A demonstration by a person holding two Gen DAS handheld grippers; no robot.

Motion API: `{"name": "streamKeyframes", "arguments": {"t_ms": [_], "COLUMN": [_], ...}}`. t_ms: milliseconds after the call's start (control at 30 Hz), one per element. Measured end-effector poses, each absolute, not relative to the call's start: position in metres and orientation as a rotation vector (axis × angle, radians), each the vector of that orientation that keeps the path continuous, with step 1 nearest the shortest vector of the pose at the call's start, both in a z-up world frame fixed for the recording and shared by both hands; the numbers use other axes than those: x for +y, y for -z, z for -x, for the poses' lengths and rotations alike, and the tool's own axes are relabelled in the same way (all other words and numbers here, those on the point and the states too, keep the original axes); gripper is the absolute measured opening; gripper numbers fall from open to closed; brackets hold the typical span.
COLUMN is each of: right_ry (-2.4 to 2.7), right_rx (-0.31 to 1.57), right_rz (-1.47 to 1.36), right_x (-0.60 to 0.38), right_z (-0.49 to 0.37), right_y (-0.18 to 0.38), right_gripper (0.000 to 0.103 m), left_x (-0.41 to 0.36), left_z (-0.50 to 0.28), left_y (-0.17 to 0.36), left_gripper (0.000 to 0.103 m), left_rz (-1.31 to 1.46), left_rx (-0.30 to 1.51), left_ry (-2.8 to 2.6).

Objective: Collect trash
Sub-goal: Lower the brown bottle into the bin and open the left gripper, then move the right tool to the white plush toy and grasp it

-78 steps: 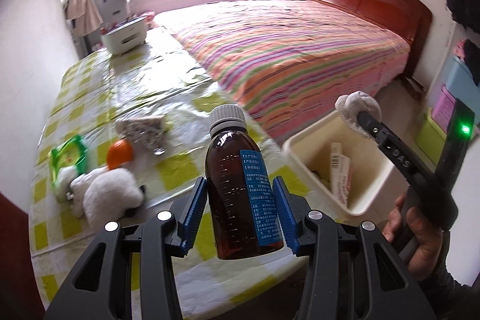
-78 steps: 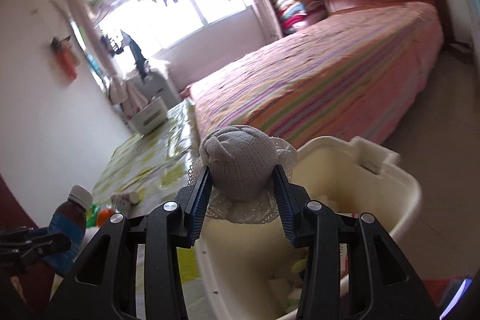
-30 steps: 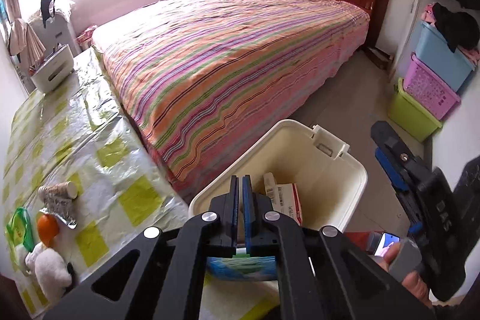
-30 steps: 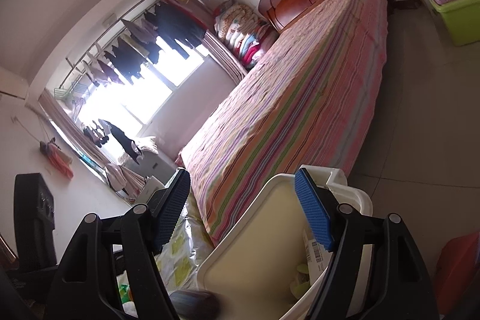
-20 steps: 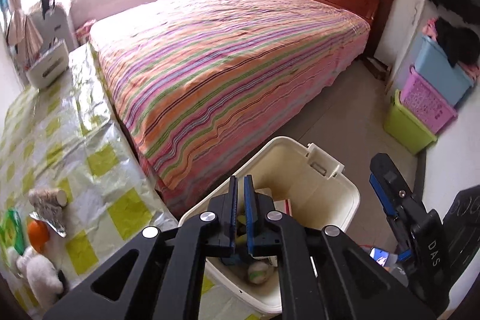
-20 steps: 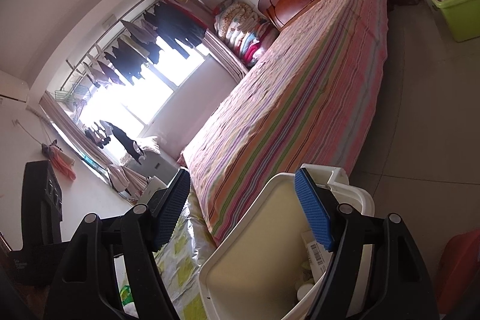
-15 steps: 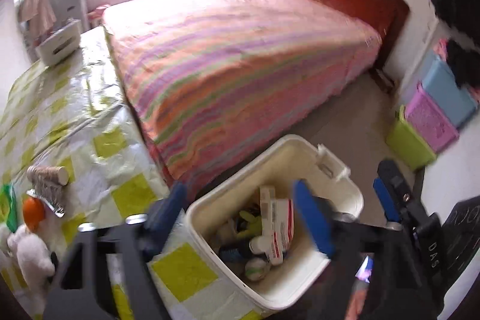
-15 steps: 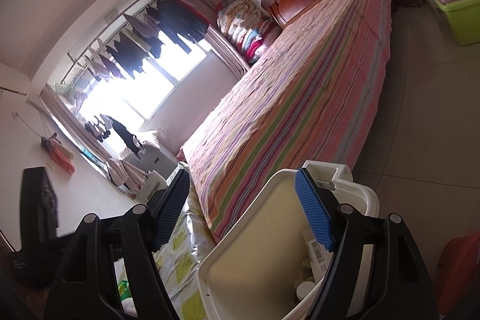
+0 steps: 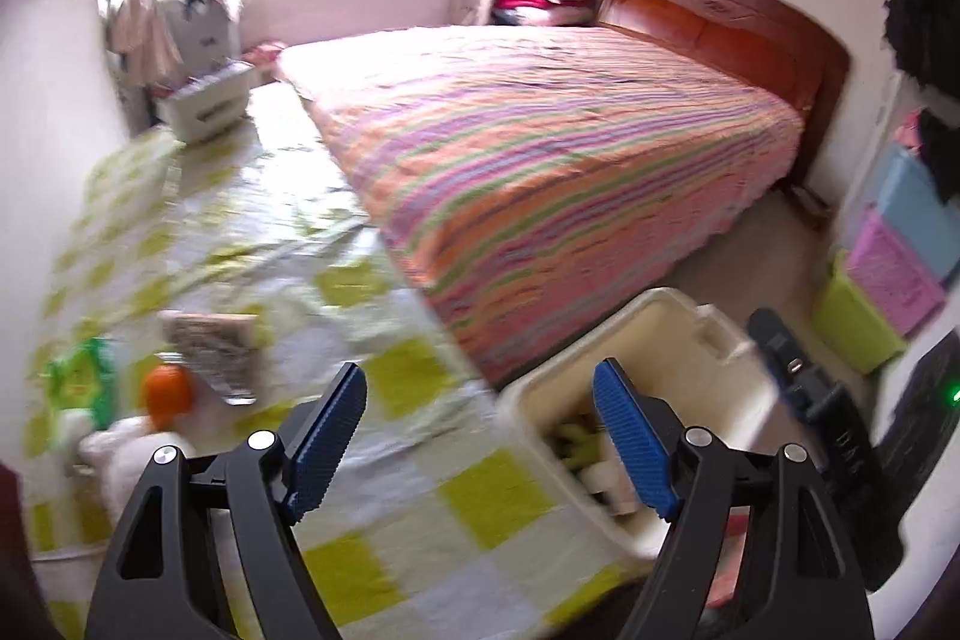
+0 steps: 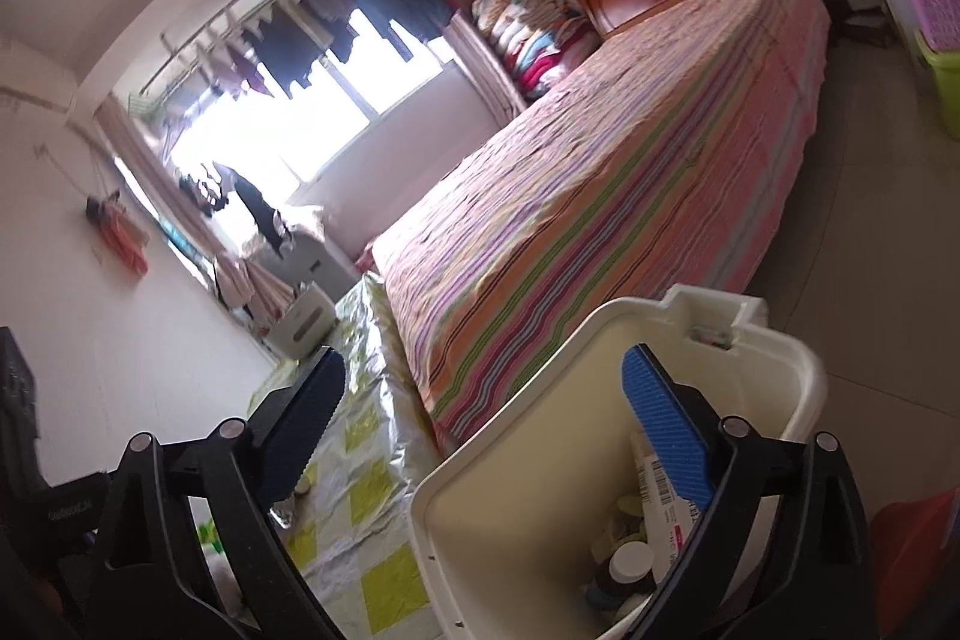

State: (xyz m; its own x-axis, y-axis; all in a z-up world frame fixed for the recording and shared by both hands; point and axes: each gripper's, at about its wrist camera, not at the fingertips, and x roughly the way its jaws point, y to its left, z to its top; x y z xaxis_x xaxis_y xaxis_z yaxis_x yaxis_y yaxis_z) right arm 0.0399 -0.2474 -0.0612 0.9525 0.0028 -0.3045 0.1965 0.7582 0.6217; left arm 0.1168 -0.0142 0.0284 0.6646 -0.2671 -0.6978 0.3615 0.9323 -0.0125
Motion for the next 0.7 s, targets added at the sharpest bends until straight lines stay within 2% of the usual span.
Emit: {"name": "streamKeyframes", "arguments": {"t_ms": [133, 433, 700], "right_ry": [0.074, -0.022, -0.246], "right_rx": [0.313, 0.361, 0.509], "right_rz": [-0.642, -0.526, -0.394], "right_x": [-0.224, -0.170, -0.090], "right_z": [-0.048, -0.062, -0.097], "right_y": [0.054, 0.045, 0.051], "right_gripper": [0.094, 0.096, 0.096], "left_x": [0.019, 0.116, 0.196], "left_z": [-0.109, -0.094, -0.073], "left_y": [-0.030, -0.022, -0.008], "left_gripper": [0.076, 0.076, 0.076], "left_rz": [-0.167, -0.066, 0.056], "left_rx": [0.735, 0.755, 0.751], "left_ry": [0.232, 0.075, -0.038]}}
